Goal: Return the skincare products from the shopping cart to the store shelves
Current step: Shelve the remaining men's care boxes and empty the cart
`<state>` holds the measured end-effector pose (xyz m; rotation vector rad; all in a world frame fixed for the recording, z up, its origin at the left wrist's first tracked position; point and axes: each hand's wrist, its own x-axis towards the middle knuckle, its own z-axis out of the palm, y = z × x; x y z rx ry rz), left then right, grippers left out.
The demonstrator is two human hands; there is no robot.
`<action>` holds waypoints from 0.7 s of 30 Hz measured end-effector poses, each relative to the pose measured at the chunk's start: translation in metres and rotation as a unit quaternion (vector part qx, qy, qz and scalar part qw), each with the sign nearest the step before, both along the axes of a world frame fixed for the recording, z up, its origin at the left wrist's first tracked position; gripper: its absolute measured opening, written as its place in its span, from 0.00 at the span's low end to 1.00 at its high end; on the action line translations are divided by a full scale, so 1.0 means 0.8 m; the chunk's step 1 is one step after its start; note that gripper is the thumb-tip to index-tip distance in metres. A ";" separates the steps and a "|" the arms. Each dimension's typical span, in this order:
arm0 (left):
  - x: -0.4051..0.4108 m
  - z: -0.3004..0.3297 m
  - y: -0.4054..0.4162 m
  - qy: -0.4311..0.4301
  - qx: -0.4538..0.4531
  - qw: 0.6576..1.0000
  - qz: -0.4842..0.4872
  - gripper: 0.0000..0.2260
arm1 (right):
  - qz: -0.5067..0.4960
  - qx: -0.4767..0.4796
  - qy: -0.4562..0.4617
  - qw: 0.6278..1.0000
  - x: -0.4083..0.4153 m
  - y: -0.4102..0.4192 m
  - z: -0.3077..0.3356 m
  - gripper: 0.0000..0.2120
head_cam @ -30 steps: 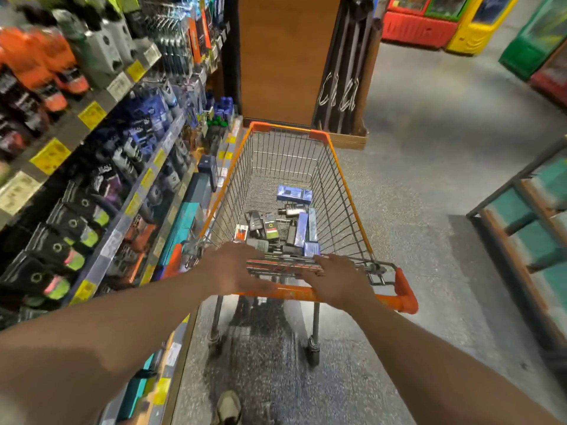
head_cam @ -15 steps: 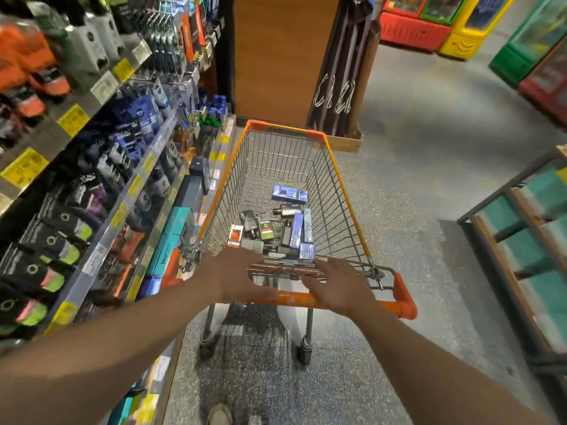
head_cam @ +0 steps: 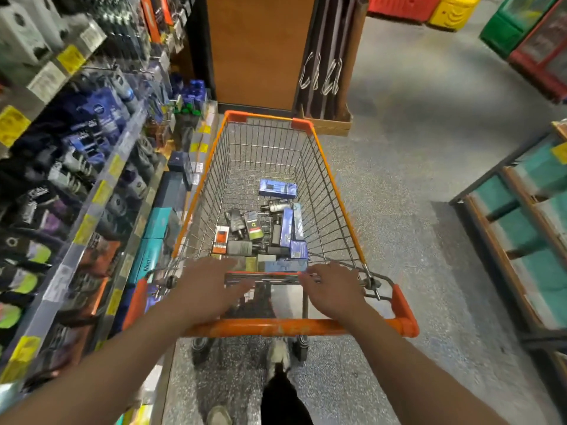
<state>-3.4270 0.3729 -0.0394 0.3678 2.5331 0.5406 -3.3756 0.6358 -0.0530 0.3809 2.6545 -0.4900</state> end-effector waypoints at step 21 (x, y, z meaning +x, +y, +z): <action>-0.178 -0.076 0.078 -0.123 -0.050 0.978 0.158 0.26 | 0.007 -0.062 -0.162 0.985 -0.206 0.026 -0.161 0.31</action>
